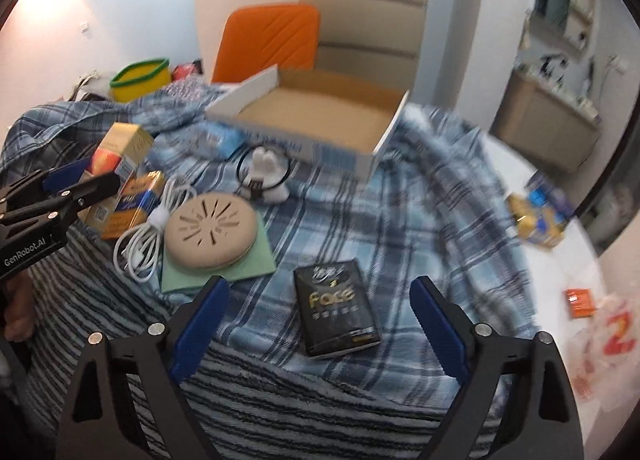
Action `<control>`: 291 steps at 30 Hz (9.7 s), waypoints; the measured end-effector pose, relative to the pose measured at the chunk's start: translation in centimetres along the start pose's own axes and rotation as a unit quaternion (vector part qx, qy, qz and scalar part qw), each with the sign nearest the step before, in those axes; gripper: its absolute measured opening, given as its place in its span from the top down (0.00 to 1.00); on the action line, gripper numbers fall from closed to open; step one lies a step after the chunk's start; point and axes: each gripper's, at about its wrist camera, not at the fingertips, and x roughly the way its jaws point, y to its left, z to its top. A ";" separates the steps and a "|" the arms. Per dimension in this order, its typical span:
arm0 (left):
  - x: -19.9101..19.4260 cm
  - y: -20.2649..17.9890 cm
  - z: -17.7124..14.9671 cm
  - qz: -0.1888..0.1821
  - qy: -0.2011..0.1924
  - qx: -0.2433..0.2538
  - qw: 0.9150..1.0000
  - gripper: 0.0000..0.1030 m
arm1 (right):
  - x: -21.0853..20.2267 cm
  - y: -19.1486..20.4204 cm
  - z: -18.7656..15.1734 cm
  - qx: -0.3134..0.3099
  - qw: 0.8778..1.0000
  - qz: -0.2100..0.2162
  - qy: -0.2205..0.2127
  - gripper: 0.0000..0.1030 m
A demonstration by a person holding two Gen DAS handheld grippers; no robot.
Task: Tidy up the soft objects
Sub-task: 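Grasp the red-gold cigarette pack with the left tool while the right tool grasps the black Face tissue pack, then lift both packs and carry them over the open cardboard box, then lower both packs into the box and open both tools, then move both tools back toward the remaining items on the shirt, then grasp the blue-gold Liqun cigarette pack with the left tool and lift it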
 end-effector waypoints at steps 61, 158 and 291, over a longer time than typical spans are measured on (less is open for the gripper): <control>-4.3 0.5 1.3 0.011 -0.073 0.001 0.997 0.47 | -3.7 6.2 0.5 -0.033 0.995 -0.025 -0.087 0.53; 15.6 1.5 15.3 0.000 0.069 -0.012 0.998 0.23 | 11.8 -1.6 18.4 0.097 0.990 -0.086 -0.049 0.28; 3.7 3.9 0.6 0.000 0.083 -0.081 0.993 0.51 | -0.7 3.7 5.7 0.069 0.977 -0.126 -0.158 0.00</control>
